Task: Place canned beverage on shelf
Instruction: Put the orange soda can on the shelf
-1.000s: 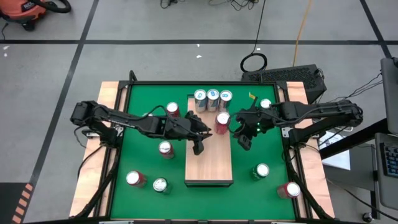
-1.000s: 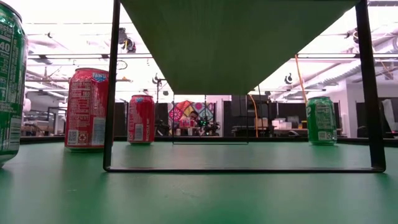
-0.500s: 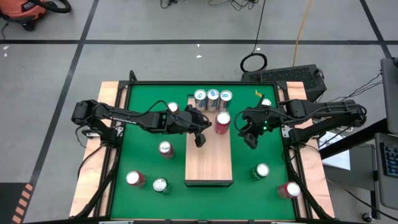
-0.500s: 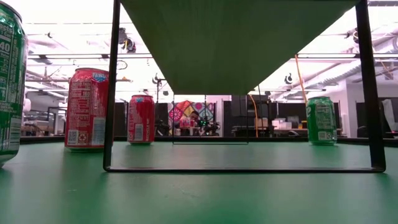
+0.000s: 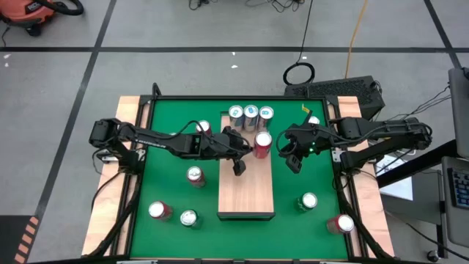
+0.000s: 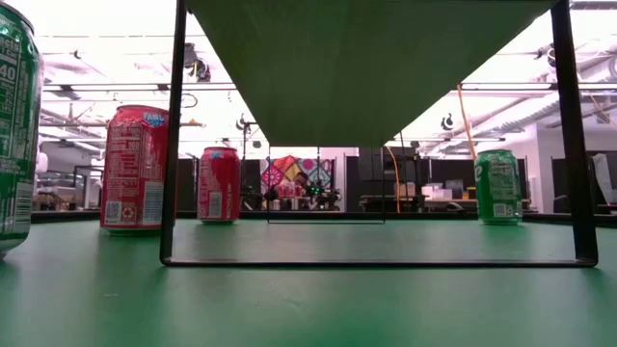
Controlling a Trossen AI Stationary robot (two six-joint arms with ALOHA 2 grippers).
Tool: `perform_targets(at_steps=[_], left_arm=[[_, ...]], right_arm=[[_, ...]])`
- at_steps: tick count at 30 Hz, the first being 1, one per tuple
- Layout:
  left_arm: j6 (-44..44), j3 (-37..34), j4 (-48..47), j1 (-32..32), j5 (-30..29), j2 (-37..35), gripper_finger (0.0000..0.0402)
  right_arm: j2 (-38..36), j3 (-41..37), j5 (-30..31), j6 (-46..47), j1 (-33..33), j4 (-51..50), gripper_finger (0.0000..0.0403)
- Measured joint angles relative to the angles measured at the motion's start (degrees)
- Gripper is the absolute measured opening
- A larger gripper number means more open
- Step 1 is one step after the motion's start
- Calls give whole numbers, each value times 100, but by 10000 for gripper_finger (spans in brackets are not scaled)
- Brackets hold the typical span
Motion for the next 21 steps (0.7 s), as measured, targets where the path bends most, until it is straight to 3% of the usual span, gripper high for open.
perform_targets(at_steps=[16,21], left_arm=[[-10,-7,40,15,-192,65,15],[-324,-6,37,15,6,-3,15]], right_arm=[[79,2,198,-324,0,30,82],[322,2,208,-627,-2,336,82]])
